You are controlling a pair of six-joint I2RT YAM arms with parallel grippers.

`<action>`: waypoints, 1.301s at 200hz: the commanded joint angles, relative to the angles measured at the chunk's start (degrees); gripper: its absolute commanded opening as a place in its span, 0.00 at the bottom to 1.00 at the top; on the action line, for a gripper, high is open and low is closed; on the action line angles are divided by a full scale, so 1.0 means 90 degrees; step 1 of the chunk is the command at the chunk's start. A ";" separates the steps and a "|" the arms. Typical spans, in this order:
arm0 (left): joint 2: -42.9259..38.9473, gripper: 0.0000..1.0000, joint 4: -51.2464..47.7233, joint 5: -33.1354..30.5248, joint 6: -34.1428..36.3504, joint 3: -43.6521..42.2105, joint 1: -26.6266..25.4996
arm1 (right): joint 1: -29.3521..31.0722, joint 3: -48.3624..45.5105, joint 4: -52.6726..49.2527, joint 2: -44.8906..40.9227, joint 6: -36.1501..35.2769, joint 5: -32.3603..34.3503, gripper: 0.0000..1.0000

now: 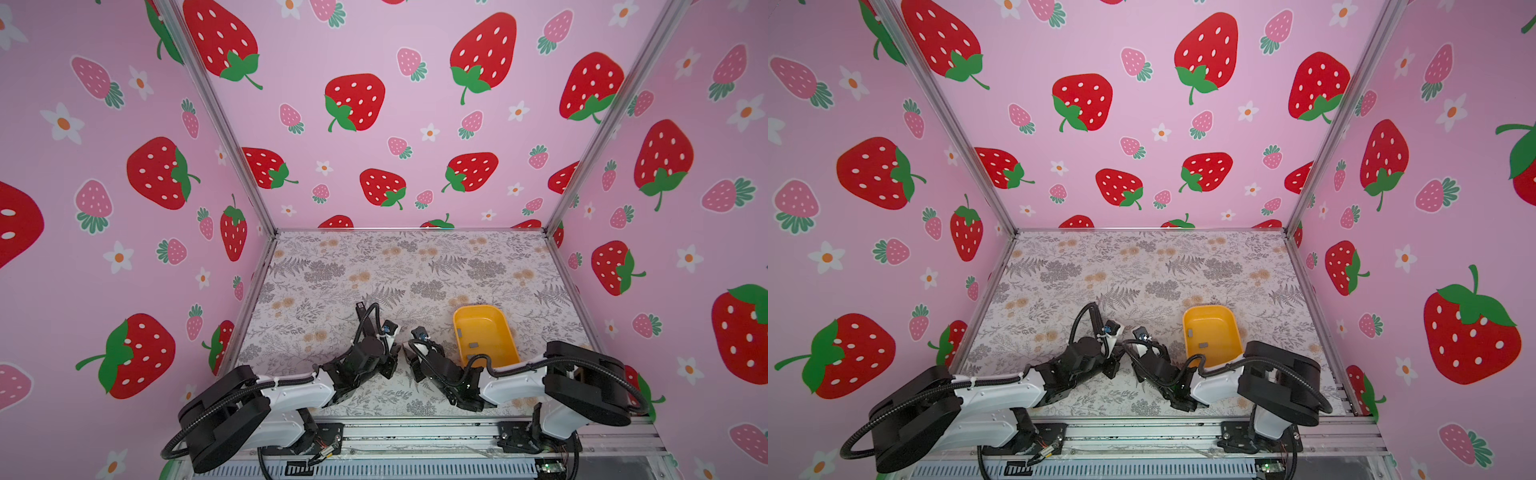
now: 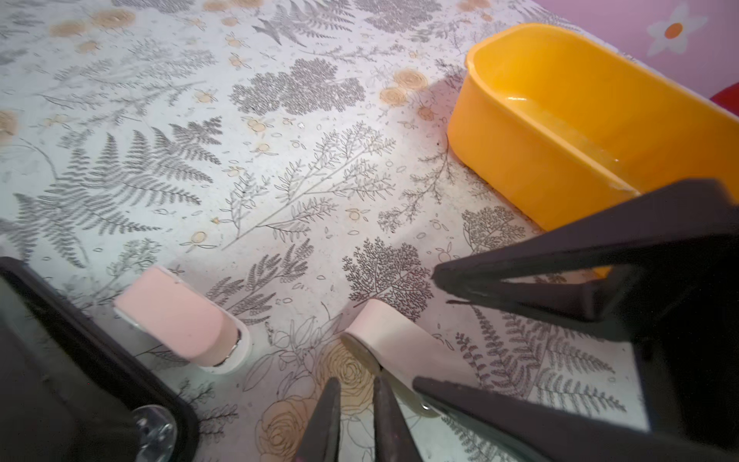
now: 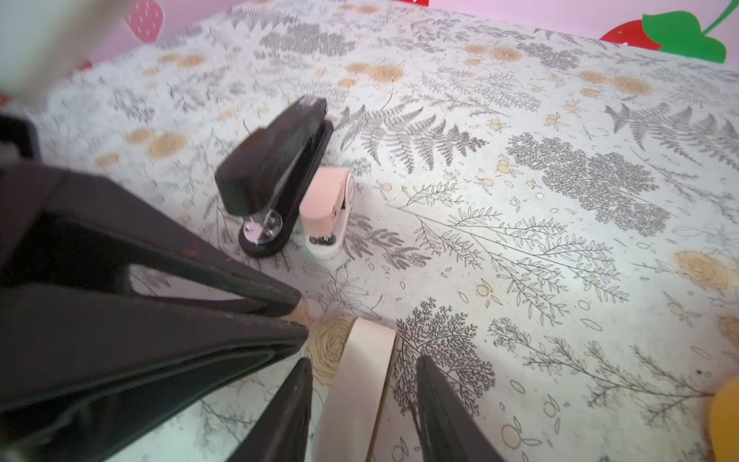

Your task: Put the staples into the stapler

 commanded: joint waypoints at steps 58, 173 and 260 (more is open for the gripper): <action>-0.1578 0.97 -0.1602 -0.4080 0.0042 0.1488 0.1003 | -0.1389 0.1371 -0.3011 -0.2890 -0.0373 0.2889 0.99; 0.0640 0.99 -0.0119 -0.4668 -0.0088 0.1423 0.4542 | -0.7386 -0.1850 0.1124 -0.3075 -0.1911 0.0640 0.99; 0.1970 0.99 0.1726 -0.2106 0.0830 0.1092 0.4891 | -0.7310 -0.2020 0.3678 -0.1028 -0.2436 -0.0693 0.99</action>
